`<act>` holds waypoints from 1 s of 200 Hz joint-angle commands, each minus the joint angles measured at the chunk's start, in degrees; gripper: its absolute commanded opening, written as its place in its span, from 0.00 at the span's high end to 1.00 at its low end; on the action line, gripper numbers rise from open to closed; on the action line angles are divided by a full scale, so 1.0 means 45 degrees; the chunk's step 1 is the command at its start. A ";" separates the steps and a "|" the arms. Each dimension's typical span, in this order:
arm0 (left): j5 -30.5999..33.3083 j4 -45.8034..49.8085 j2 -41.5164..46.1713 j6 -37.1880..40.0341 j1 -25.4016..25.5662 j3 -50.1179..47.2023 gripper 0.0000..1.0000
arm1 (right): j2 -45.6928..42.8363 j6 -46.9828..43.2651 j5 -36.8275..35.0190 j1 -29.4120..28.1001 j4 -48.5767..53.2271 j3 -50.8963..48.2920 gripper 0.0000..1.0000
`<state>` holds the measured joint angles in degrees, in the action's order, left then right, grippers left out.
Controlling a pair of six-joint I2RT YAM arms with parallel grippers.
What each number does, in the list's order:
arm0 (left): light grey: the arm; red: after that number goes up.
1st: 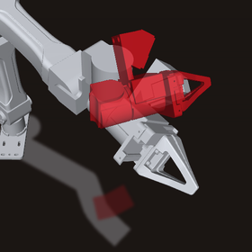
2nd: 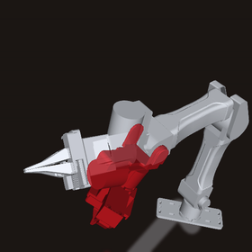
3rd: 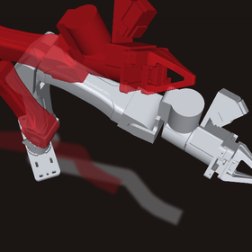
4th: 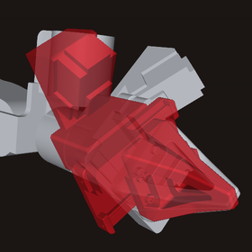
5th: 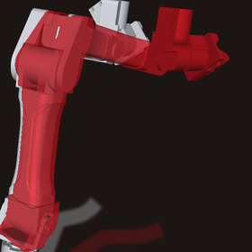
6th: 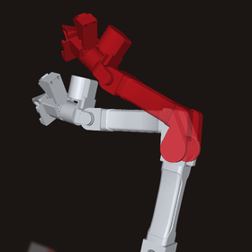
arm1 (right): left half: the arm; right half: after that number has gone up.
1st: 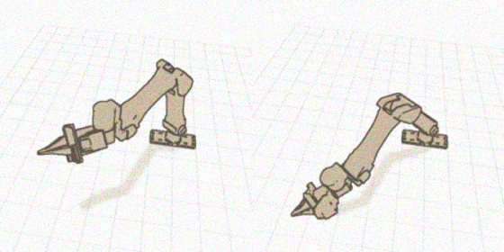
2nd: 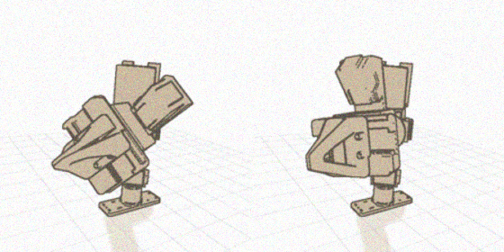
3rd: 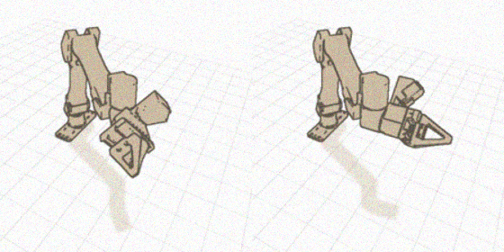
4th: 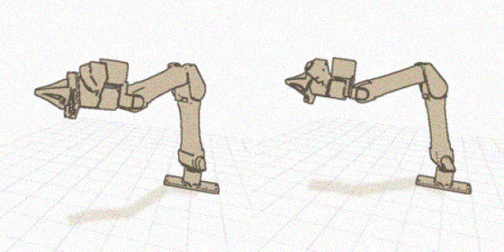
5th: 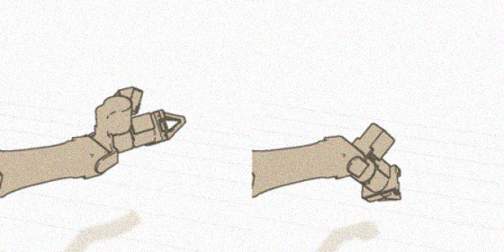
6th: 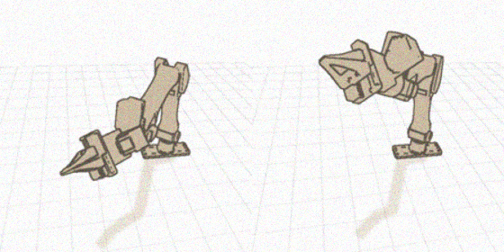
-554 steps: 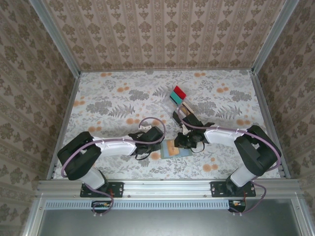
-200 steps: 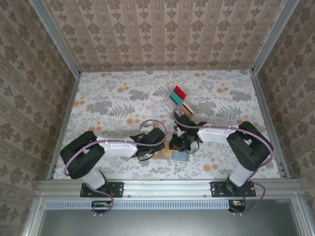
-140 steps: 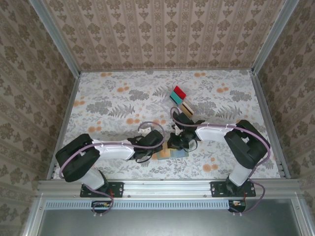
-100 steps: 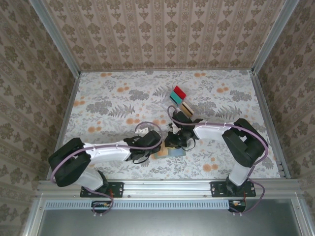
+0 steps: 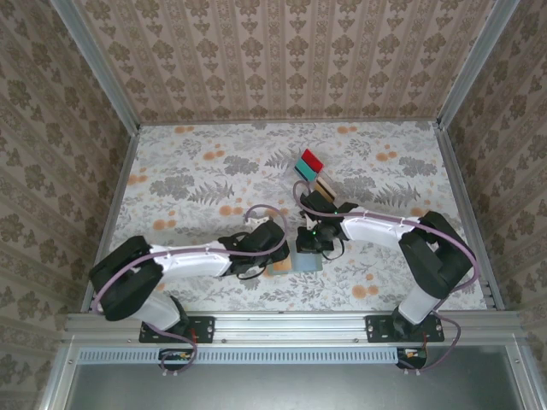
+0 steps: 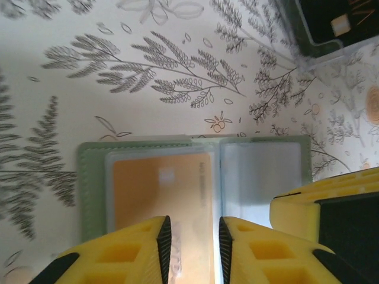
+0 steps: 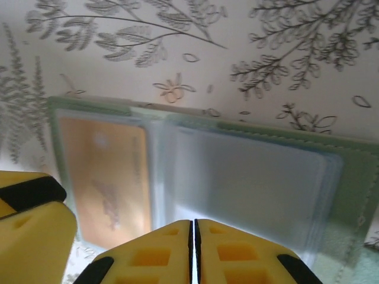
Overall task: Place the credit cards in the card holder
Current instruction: Insert the credit card into the card slot.
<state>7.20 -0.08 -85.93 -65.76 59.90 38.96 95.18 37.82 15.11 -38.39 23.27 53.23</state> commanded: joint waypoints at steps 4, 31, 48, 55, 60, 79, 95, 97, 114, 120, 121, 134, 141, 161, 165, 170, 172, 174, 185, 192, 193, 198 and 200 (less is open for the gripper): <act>-0.0693 -0.0427 -0.0939 -0.0136 -0.0152 0.0356 0.73 | 0.0424 -0.0079 -0.0780 0.0090 0.0832 -0.0150 0.87; -0.0440 -0.0476 -0.1135 -0.0842 -0.0370 -0.0340 0.73 | -0.0415 -0.0409 -0.1114 0.0171 0.1588 0.0274 0.83; -0.0479 -0.0816 -0.0858 -0.0712 -0.0467 -0.0715 0.72 | -0.1435 -0.0978 -0.1617 0.0410 0.2430 0.0870 0.79; -0.0494 -0.0861 -0.0640 -0.0499 -0.0469 -0.0743 0.71 | -0.1797 -0.1376 -0.1808 0.0614 0.2687 0.1184 0.78; -0.0487 -0.0844 -0.0503 -0.0290 -0.0477 -0.0687 0.71 | -0.1989 -0.1696 -0.1969 0.0773 0.2880 0.1441 0.77; -0.0479 -0.0371 0.0024 0.0552 -0.0468 -0.0253 0.68 | -0.2210 -0.2980 -0.2817 0.1567 0.3682 0.2522 0.73; -0.0406 0.0038 0.0340 0.1096 -0.0485 0.0154 0.65 | -0.1755 -0.4071 -0.3307 0.2137 0.4391 0.3606 0.71; -0.0394 0.0076 0.0369 0.1126 -0.0495 0.0196 0.64 | -0.1678 -0.4202 -0.3365 0.2177 0.4486 0.3748 0.71; -0.0256 0.0371 0.0621 0.1292 -0.0508 0.0430 0.60 | -0.0793 -0.5328 -0.4082 0.2281 0.5219 0.4959 0.70; -0.0169 0.0461 0.0689 0.1280 -0.0513 0.0447 0.58 | -0.0434 -0.5560 -0.4429 0.2272 0.5458 0.5374 0.70; -0.0153 0.0473 0.0703 0.1276 -0.0506 0.0455 0.57 | -0.0332 -0.5628 -0.4529 0.2289 0.5524 0.5470 0.69; -0.0048 0.0574 0.0824 0.1200 -0.0562 0.0416 0.57 | 0.0358 -0.6133 -0.4876 0.2282 0.5868 0.6217 0.68; -0.0004 0.0574 0.0915 0.1153 -0.0572 0.0353 0.56 | 0.0653 -0.6288 -0.4970 0.2281 0.5963 0.6511 0.68; 0.0165 0.0487 0.1229 0.0945 -0.0632 0.0062 0.52 | 0.1283 -0.6598 -0.4952 0.2216 0.5991 0.7104 0.66; 0.0199 0.0486 0.1276 0.0892 -0.0635 0.0013 0.51 | 0.1383 -0.6617 -0.5028 0.2168 0.5984 0.7188 0.65; 0.0223 0.0486 0.1365 0.0851 -0.0640 -0.0054 0.50 | 0.1503 -0.6677 -0.5086 0.2122 0.5939 0.7263 0.65; 0.0247 0.0486 0.1411 0.0835 -0.0661 -0.0076 0.50 | 0.1544 -0.6723 -0.5094 0.2115 0.5913 0.7289 0.65; 0.0253 0.0491 0.1432 0.0826 -0.0671 -0.0106 0.50 | 0.1584 -0.6774 -0.5082 0.2088 0.5891 0.7311 0.65; 0.0311 0.0533 0.1606 0.0789 -0.0712 -0.0209 0.48 | 0.1895 -0.6919 -0.5239 0.1925 0.5976 0.7526 0.64; 0.0344 0.0583 0.1704 0.0747 -0.0747 -0.0275 0.47 | 0.2082 -0.6939 -0.5518 0.1829 0.6034 0.7670 0.64; 0.0348 0.0583 0.1718 0.0736 -0.0750 -0.0287 0.47 | 0.2107 -0.6939 -0.5552 0.1811 0.6037 0.7686 0.64; 0.0357 0.0612 0.1783 0.0716 -0.0765 -0.0327 0.47 | 0.2231 -0.6955 -0.5769 0.1744 0.6076 0.7767 0.64; 0.0364 0.0620 0.1804 0.0709 -0.0770 -0.0335 0.47 | 0.2283 -0.6959 -0.5836 0.1712 0.6108 0.7816 0.64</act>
<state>7.09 1.04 -80.03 -62.11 56.93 38.72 103.15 9.47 -6.15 -29.02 47.35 84.95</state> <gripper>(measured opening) 0.522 0.355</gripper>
